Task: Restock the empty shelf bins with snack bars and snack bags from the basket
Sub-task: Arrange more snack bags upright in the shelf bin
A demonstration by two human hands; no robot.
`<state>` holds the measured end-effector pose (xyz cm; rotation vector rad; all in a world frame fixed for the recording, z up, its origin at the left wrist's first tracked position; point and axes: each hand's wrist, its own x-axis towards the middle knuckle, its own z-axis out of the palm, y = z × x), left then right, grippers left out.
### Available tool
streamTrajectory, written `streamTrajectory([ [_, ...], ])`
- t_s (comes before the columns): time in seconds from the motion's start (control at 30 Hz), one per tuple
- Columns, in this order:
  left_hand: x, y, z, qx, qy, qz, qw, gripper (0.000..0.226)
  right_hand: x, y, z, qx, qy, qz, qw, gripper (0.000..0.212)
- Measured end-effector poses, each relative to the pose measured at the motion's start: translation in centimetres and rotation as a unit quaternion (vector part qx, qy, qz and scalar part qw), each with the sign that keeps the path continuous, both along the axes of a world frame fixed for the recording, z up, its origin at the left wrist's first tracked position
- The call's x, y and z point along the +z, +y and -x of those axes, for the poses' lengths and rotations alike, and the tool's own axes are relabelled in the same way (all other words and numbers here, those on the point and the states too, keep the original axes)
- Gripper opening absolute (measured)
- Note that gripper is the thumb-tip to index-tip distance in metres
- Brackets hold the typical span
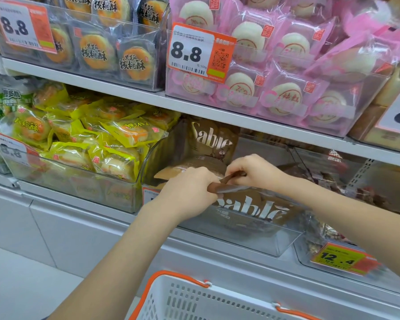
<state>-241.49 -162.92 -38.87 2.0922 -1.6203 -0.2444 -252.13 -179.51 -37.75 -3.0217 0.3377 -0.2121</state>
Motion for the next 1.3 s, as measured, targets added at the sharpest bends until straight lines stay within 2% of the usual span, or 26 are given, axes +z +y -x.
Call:
streamTrajectory([
  [0.1, -0.1, 0.2, -0.4, 0.008, 0.044, -0.005, 0.999, 0.036, 0.0, 0.1, -0.1, 0.003, -0.001, -0.005, 1.000, 0.007],
  [0.2, 0.0, 0.5, -1.2, -0.003, 0.054, -0.017, 0.998, 0.021, 0.0, 0.1, -0.2, 0.007, 0.004, -0.043, 0.999, 0.008],
  [0.3, -0.1, 0.5, -1.8, -0.019, 0.046, -0.034, 0.998, 0.020, 0.0, -0.1, -0.3, 0.003, 0.008, -0.088, 0.996, 0.011],
  [0.37, -0.1, 0.4, -1.8, -0.019, 0.027, -0.036, 0.999, 0.022, 0.1, -0.4, -0.3, -0.006, 0.011, -0.123, 0.992, 0.021],
  [0.47, -0.4, 0.2, -1.7, -0.012, -0.011, -0.027, 0.999, 0.021, 0.3, -1.2, -0.1, -0.059, 0.022, -0.221, 0.973, 0.048],
  [0.57, -0.5, 0.2, -1.6, -0.009, -0.032, -0.025, 0.999, 0.017, 0.5, -2.8, -0.4, -0.126, 0.018, -0.238, 0.963, 0.051],
  [0.67, -0.8, 0.4, -1.5, -0.007, -0.048, -0.014, 0.999, 0.016, 0.6, -3.8, -0.9, -0.121, 0.058, -0.255, 0.958, 0.054],
  [0.73, -1.1, 0.6, -1.5, -0.011, -0.058, -0.011, 0.998, 0.025, 0.6, -4.3, -1.3, -0.089, 0.139, -0.216, 0.962, 0.061],
  [0.8, -1.3, 0.8, -1.5, -0.019, -0.059, -0.007, 0.998, 0.036, 0.4, -4.6, -1.7, -0.058, 0.176, -0.179, 0.966, 0.059],
  [0.9, -1.2, 0.6, -1.7, -0.019, -0.076, -0.017, 0.997, 0.044, 0.1, -4.8, -2.2, -0.023, 0.164, -0.161, 0.973, 0.052],
  [0.97, -1.2, 0.5, -1.7, -0.012, -0.087, -0.023, 0.996, 0.045, -0.3, -5.3, -2.5, -0.007, 0.160, -0.115, 0.980, 0.048],
  [1.17, -1.3, 0.4, -1.8, 0.004, -0.124, 0.008, 0.992, 0.037, -1.3, -5.4, -2.3, 0.034, 0.073, 0.024, 0.996, 0.034],
  [1.3, -1.2, 0.6, -1.5, 0.011, -0.134, 0.010, 0.991, 0.039, -2.1, -5.8, -2.7, 0.051, 0.066, 0.092, 0.992, 0.023],
])
